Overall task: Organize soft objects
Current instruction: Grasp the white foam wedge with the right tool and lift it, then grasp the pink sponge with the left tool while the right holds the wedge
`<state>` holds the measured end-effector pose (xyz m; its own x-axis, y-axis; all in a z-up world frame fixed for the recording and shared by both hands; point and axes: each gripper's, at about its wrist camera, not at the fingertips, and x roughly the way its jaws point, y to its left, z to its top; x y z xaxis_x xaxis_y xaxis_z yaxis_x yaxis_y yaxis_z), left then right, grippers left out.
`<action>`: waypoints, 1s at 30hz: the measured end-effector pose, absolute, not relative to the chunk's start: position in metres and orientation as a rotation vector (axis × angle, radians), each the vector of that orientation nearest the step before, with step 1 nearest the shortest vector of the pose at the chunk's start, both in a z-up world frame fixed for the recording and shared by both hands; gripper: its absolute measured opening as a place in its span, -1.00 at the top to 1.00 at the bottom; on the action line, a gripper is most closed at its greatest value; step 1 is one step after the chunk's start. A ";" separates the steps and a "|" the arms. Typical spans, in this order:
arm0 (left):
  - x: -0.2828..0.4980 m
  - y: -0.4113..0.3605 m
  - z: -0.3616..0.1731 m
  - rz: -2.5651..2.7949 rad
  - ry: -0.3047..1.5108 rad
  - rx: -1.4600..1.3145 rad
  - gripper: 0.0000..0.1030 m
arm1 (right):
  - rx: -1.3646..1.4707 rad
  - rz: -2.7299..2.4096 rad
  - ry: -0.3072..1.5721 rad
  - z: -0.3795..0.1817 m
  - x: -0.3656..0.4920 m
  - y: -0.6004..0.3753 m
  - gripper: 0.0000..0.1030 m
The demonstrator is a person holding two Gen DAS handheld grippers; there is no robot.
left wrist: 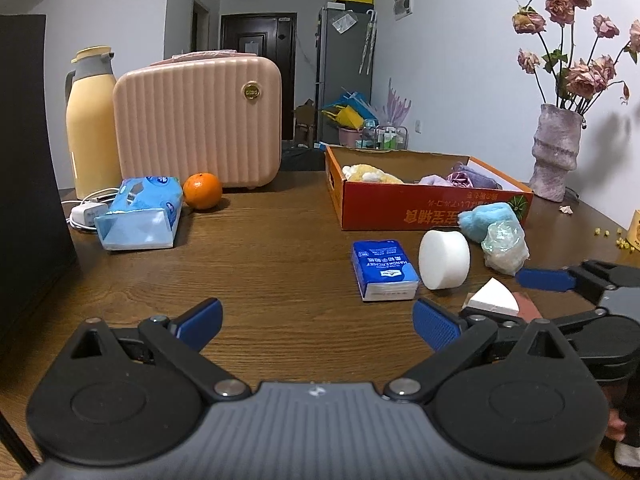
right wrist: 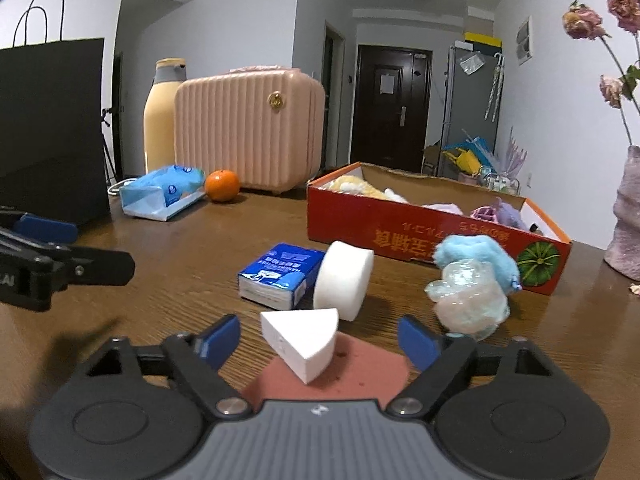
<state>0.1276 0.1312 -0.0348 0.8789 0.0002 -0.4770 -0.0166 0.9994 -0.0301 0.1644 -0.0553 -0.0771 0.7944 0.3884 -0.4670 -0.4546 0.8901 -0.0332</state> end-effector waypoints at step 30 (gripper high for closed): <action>0.137 0.135 -0.040 0.057 0.526 -0.049 -1.00 | -0.144 0.493 0.380 -0.071 0.153 -0.054 0.59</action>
